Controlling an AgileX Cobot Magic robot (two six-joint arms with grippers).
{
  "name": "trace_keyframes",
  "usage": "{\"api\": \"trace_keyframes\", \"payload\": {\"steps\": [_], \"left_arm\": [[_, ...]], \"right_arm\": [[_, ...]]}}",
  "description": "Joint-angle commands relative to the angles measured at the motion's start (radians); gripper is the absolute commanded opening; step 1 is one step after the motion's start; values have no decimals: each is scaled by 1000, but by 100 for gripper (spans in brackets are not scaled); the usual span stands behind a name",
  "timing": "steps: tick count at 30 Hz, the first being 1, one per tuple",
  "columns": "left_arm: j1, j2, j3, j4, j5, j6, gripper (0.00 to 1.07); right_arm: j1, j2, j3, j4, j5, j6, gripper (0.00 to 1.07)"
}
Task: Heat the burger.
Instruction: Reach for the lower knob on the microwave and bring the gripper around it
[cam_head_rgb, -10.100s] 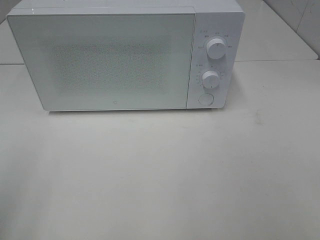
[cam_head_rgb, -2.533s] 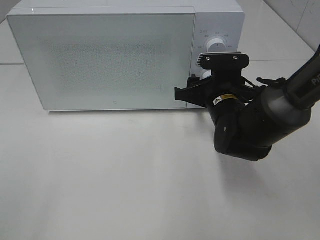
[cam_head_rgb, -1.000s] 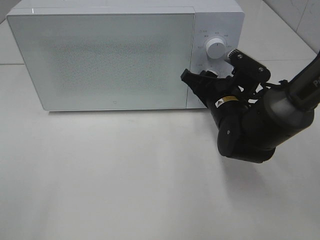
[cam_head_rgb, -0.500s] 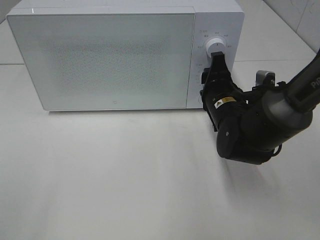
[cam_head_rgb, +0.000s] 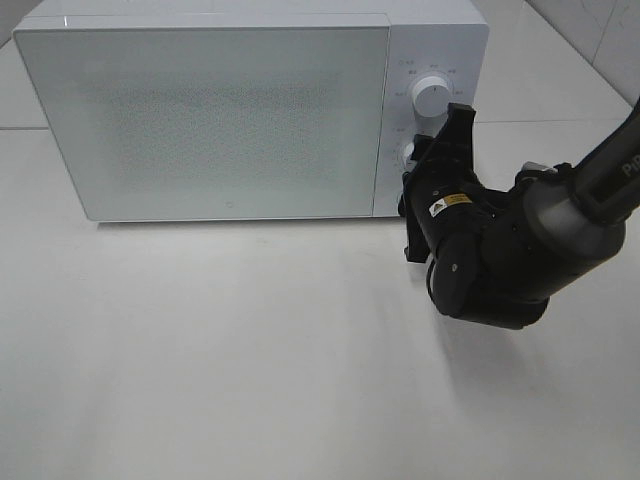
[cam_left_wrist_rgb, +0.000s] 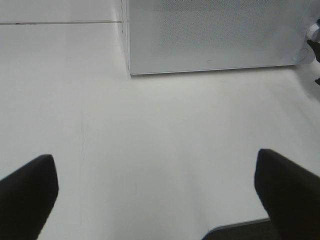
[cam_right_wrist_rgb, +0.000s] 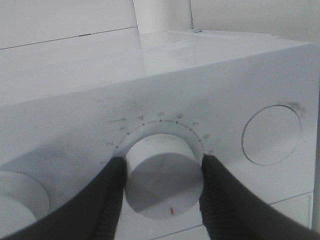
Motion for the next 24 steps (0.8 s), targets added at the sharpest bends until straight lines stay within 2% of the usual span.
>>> {"api": "trace_keyframes", "payload": {"steps": [1, 15, 24], "left_arm": [[3, -17, 3, -8, -11, -2, 100], [3, -17, 3, -8, -11, -2, 100], [3, -17, 3, -8, -11, -2, 100]], "right_arm": [[-7, -10, -32, -88, -203, 12, 0], [-7, -10, -32, -81, -203, -13, 2], [-7, -10, -32, -42, -199, -45, 13]]}}
